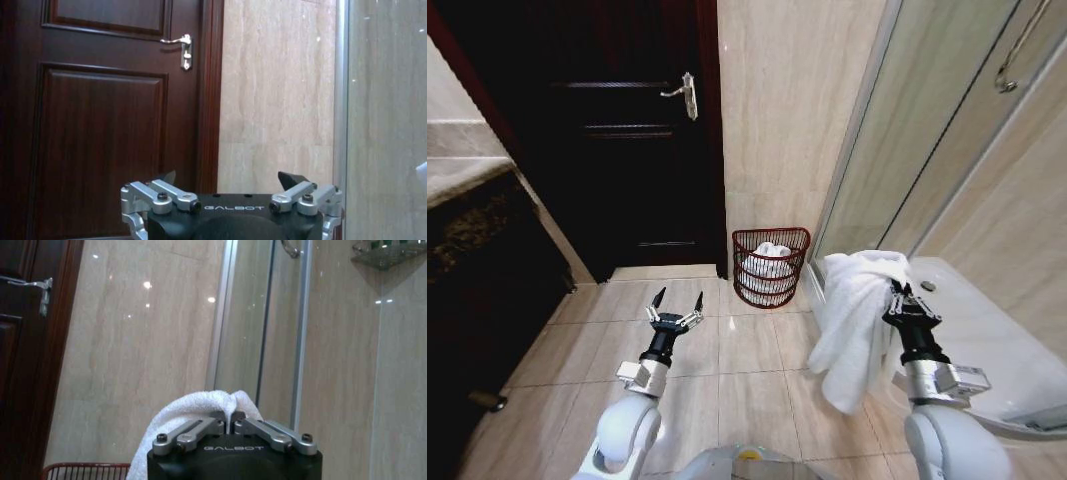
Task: Discard the used towel into the hamper.
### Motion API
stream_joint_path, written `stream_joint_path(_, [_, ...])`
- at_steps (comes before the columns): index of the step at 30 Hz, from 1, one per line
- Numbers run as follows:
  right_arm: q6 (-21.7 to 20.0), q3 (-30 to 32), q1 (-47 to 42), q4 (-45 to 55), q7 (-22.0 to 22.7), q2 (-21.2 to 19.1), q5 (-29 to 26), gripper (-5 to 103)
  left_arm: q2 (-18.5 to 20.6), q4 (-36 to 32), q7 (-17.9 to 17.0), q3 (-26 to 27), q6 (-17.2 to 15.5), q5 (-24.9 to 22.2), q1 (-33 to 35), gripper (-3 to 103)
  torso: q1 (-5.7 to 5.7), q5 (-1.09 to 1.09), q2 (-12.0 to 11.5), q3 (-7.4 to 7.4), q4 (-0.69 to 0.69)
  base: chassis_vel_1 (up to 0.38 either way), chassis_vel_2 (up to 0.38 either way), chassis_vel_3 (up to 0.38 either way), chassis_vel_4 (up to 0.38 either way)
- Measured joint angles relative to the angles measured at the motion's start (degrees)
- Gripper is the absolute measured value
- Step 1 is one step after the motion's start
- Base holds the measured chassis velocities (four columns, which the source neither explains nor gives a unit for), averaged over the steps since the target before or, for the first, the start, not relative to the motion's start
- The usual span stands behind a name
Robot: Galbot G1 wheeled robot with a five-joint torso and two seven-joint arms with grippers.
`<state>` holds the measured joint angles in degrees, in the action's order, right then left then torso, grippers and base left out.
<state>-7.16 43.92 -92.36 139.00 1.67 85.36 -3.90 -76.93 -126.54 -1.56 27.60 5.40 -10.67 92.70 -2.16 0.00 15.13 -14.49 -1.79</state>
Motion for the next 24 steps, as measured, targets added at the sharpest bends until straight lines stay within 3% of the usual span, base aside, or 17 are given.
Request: stream_joint_path(24, [0.19, -0.69, 1.96, -1.24, -0.94, -0.42, -0.37, 3, 0.09, -1.03, -2.29, -2.65, -2.87, 2.33, -1.67, 100, -0.01, 0.00, 0.03, -0.02, 0.01, 0.059, 0.059, -0.061, -0.066])
